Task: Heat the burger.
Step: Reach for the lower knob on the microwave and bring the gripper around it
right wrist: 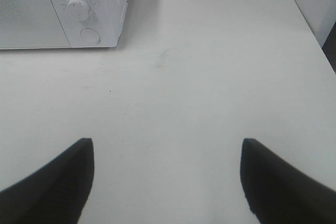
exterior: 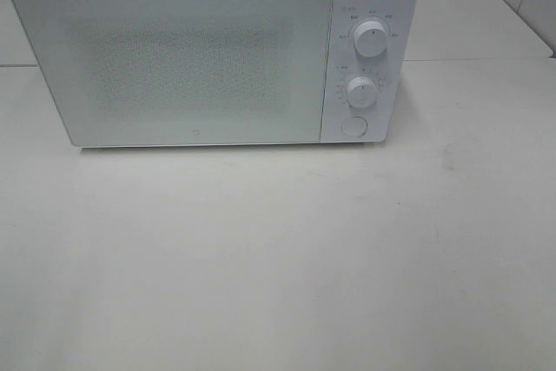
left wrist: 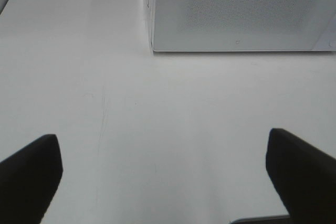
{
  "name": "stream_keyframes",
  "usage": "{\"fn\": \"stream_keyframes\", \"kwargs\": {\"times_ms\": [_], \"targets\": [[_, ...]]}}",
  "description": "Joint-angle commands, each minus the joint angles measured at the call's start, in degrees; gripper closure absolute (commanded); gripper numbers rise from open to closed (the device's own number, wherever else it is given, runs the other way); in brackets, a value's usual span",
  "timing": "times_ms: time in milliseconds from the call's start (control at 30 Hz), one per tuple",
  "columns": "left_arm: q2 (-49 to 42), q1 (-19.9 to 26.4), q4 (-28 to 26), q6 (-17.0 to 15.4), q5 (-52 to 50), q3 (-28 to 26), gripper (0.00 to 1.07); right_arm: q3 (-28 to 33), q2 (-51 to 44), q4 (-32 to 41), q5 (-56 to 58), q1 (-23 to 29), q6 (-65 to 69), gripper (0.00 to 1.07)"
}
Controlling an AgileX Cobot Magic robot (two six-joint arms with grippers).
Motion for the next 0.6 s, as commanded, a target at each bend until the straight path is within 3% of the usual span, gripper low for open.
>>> {"fn": "stream_keyframes", "kwargs": {"times_ms": [33, 367, 600], "targets": [[-0.9, 0.1, -0.3, -0.5, 0.2, 0.2, 0.09, 0.2, -1.4, -0.1, -0.6, -0.2, 0.2, 0.32], [-0.9, 0.1, -0.3, -0.5, 0.2, 0.2, 0.09, -1.3, 0.1, -0.1, -1.8, -0.2, 0.2, 0.32], [-0.9, 0.1, -0.3, -0.5, 0.2, 0.2, 0.09, -2.2, 6.9, -0.1, -7.4, -0.2, 0.2, 0.32]]}}
